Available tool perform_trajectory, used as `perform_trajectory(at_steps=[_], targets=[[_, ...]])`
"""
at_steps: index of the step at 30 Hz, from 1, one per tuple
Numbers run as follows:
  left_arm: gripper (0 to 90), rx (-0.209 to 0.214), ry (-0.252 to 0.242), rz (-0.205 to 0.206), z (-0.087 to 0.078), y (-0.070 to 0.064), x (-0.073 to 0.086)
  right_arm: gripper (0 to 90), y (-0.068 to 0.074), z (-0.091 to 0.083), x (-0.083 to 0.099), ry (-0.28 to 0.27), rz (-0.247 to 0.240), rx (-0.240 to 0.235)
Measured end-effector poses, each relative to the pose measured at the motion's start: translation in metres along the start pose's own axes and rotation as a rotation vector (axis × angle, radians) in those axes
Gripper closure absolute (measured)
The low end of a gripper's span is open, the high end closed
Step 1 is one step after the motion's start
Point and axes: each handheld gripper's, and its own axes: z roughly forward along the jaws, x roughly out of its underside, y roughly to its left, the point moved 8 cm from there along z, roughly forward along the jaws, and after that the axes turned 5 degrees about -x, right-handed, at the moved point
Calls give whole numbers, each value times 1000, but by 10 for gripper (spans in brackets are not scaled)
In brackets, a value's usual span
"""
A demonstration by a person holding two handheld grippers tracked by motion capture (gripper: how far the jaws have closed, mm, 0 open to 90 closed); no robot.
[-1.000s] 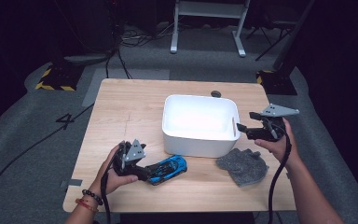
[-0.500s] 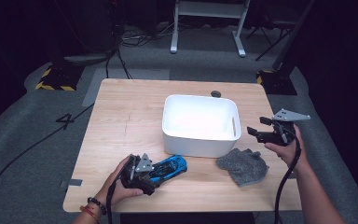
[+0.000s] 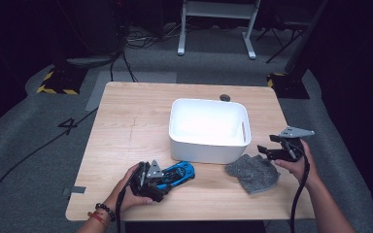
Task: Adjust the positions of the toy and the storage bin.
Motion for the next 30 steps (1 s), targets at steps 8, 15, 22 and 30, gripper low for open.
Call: perform_trajectory(at_steps=[8,15,22,30], targets=[[148,23,-43,-3,2,2,2,265,9,20,28,56,-11,-28],[133,29,-50,3,3,3,2,257,14,30,38,52,-10,-69],[136,29,-52,4,4,2,0,214,4,39,51,51,63,-105],[241,61,-57,40,3,-2,-3,205,3,41,52,27,65,-114]])
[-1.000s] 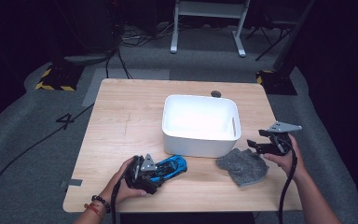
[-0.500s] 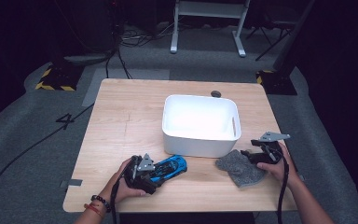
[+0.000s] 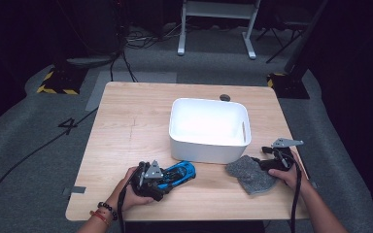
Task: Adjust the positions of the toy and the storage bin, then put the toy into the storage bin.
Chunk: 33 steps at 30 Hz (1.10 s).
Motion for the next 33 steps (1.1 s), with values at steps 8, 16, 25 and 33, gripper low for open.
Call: perform_trajectory(at_steps=[8,16,25,33], targets=[[239,0,-7,-1,1,0,-1,205,0,0,0,0,-8,-7],[240,4,-8,5,2,0,-2,206,0,1,0,1,-11,-16],[244,17,-34,4,-3,1,-7,208,1,1,-1,-1,-16,-24],[245,8,-85,24,-16,-5,-15,208,2,1,0,-1,-15,-25]])
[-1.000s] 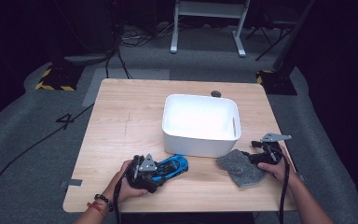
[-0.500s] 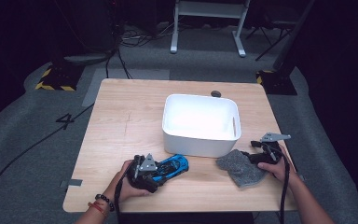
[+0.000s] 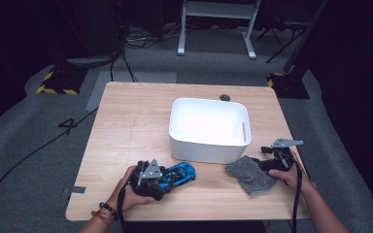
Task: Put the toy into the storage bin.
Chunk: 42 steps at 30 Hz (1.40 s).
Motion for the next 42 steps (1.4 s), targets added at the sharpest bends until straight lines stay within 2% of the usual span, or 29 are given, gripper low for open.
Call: perform_trajectory(at_steps=[13,21,31,42], targets=[[245,11,-134,-10,-22,-6,-27,207,0,0,0,-1,-1,-3],[244,11,-182,-19,-31,-6,-37,208,0,0,0,-1,-2,-3],[244,-27,-237,-25,-48,3,-46,208,0,0,0,-1,-2,-4],[244,-77,-266,-27,-65,19,-54,208,0,0,0,-2,-1,-4]])
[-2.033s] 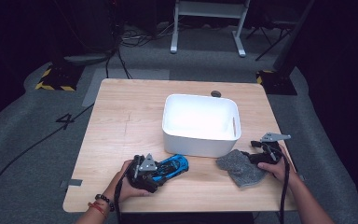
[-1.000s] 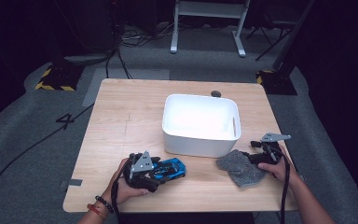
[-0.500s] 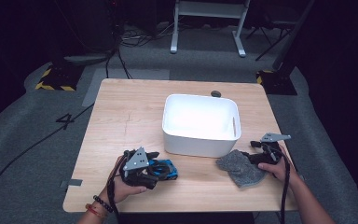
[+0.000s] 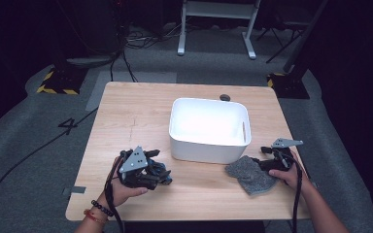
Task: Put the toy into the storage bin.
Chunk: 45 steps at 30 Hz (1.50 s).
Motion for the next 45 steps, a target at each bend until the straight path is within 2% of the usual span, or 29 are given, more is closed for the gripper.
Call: perform_trajectory(at_steps=[6,10,14,21,27,34,41,45], targets=[[244,-34,-21,-23,-11,16,-7,208,0,0,0,0,1,0],[244,-66,-45,-42,-17,32,-13,208,0,0,0,0,1,2],[243,-95,-59,-42,-22,49,-22,208,0,0,0,-1,1,3],[244,-125,-51,-47,-25,81,-38,208,0,0,0,-1,0,2],[244,-160,-44,-42,-24,99,-54,208,0,-1,1,2,5,2],[244,-190,-70,-30,-24,112,-78,208,0,-1,0,2,4,2],[244,-196,-110,-11,-25,116,-107,208,0,-1,0,2,4,1],[244,-203,-126,14,-28,117,-126,208,0,-1,1,2,4,1]])
